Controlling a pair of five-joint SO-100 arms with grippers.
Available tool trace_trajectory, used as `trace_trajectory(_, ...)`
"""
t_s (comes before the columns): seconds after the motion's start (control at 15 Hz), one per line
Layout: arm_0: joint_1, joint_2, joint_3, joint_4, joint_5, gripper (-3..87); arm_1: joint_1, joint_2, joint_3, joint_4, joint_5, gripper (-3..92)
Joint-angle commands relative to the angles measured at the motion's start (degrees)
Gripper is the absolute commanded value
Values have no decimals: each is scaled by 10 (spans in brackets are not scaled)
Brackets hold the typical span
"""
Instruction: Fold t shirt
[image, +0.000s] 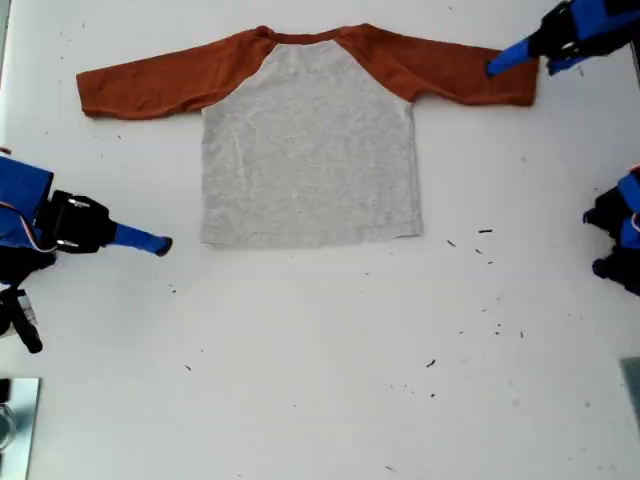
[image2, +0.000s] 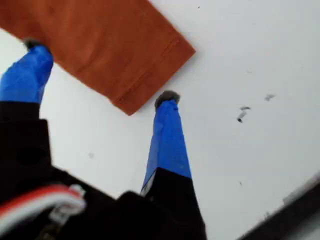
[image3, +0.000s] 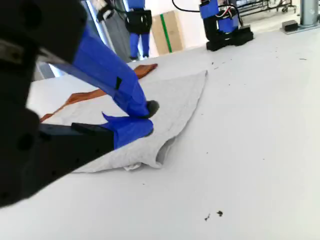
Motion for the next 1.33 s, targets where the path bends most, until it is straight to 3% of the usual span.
trace_trajectory(0.0,-11,4,8,4,-8,-3,-25,-35,22,-86,-2,382)
trace_trajectory(0.07,-11,4,8,4,-8,-3,-30,-52,33,-107,-2,358)
trace_trajectory(0.13,-11,4,8,4,-8,-3,-30,-67,40,-120,-8,276)
trace_trajectory(0.2,-12,4,9,4,-8,-3,-29,-76,44,-131,-11,110)
trace_trajectory(0.27,-13,4,9,4,-8,-3,-29,-79,47,-134,-15,77)
trace_trajectory(0.67,-14,4,9,4,-8,-3,-26,-27,11,-102,-41,38)
trace_trajectory(0.8,-15,4,9,4,-18,-3,-54,22,-33,-46,-28,36)
trace_trajectory(1.0,-18,4,9,4,-18,-3,-217,63,-195,73,69,35)
trace_trajectory(1.27,-23,4,9,4,-18,-3,-517,-70,-488,87,204,42)
